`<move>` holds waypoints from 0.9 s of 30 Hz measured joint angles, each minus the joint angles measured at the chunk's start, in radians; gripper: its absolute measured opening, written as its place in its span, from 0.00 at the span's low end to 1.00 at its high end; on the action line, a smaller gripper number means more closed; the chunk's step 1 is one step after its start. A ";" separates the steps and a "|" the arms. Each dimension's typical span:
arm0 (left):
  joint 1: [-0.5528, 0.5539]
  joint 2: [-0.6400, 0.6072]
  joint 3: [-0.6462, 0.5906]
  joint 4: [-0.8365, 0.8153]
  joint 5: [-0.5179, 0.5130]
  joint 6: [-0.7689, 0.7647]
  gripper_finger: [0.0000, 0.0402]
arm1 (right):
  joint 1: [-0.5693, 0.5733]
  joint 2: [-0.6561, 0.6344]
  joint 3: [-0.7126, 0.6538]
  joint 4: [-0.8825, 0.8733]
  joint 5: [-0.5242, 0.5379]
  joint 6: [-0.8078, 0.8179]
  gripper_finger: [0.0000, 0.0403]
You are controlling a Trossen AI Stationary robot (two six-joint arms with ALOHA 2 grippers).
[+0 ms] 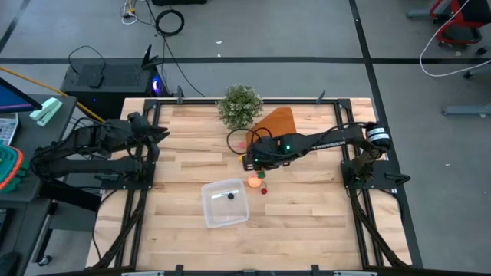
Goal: Pick and placing Produce into tupperware
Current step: Put the carrot into the transparent bin
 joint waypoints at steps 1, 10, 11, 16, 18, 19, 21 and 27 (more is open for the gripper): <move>0.000 0.000 0.000 0.000 0.000 0.000 0.23 | 0.013 0.000 0.025 0.000 0.002 -0.005 0.34; 0.000 0.000 0.000 0.007 0.000 0.000 0.23 | 0.132 0.000 0.205 0.036 -0.001 -0.090 0.35; 0.000 0.000 0.000 0.008 0.000 0.000 0.23 | 0.144 0.000 0.213 0.056 -0.004 -0.098 0.34; 0.000 0.000 0.000 0.010 0.000 0.000 0.23 | 0.191 0.000 0.211 0.174 -0.028 -0.108 0.34; 0.000 0.000 0.000 0.010 0.000 0.000 0.23 | 0.199 0.004 0.207 0.201 -0.029 -0.127 0.35; 0.000 0.000 0.000 0.011 0.000 0.000 0.23 | 0.200 0.008 0.205 0.216 -0.029 -0.133 0.35; 0.000 0.000 0.000 0.011 0.000 0.000 0.23 | 0.200 0.020 0.203 0.228 -0.027 -0.138 0.35; 0.000 0.001 0.000 0.011 0.000 0.000 0.23 | 0.179 0.090 0.204 0.432 -0.052 -0.151 0.35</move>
